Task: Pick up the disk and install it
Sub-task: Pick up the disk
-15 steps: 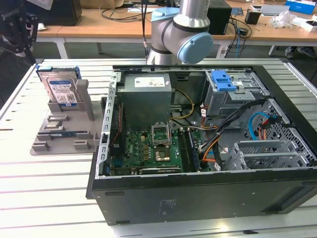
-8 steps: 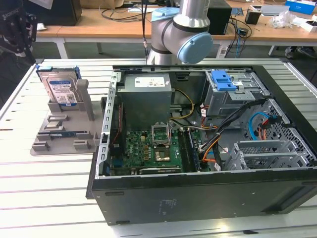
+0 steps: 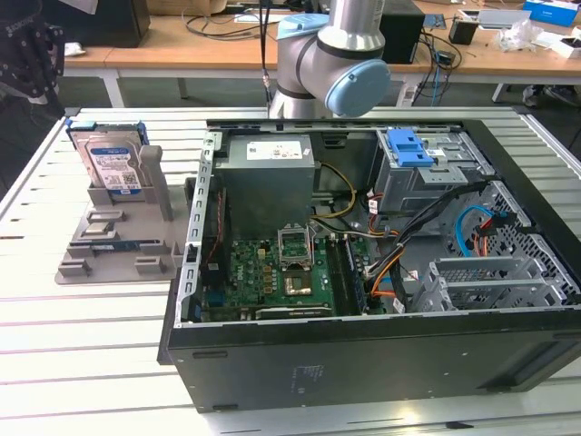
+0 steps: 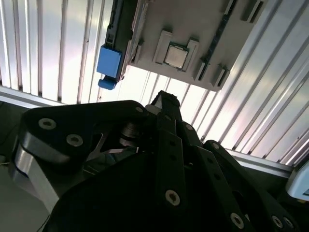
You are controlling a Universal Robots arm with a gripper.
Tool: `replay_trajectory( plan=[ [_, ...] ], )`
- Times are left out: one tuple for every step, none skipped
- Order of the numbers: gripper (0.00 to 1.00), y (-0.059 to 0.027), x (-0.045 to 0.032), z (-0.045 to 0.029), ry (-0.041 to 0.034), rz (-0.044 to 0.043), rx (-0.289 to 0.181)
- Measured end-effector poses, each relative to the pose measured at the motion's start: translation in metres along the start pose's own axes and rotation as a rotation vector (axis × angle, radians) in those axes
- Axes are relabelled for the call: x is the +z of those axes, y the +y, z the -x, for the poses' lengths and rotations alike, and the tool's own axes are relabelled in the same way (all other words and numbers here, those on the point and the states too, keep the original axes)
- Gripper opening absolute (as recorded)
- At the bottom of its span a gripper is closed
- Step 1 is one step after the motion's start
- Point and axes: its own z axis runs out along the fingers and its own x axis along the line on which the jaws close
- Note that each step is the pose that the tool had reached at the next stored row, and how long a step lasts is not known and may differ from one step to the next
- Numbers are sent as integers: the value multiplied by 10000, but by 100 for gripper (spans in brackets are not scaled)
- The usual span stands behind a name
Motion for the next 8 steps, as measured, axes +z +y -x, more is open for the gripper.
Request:
replay_trajectory(
  plan=[
    [11,0,0,0,3,2,-83],
    [11,0,0,0,9,6,-258],
    [11,0,0,0,15,11,-448],
    [11,0,0,0,19,14,-570],
    [11,0,0,0,25,18,-759],
    [11,0,0,0,27,20,-817],
    [11,0,0,0,27,20,-820],
    [11,0,0,0,27,20,-821]
  ],
)
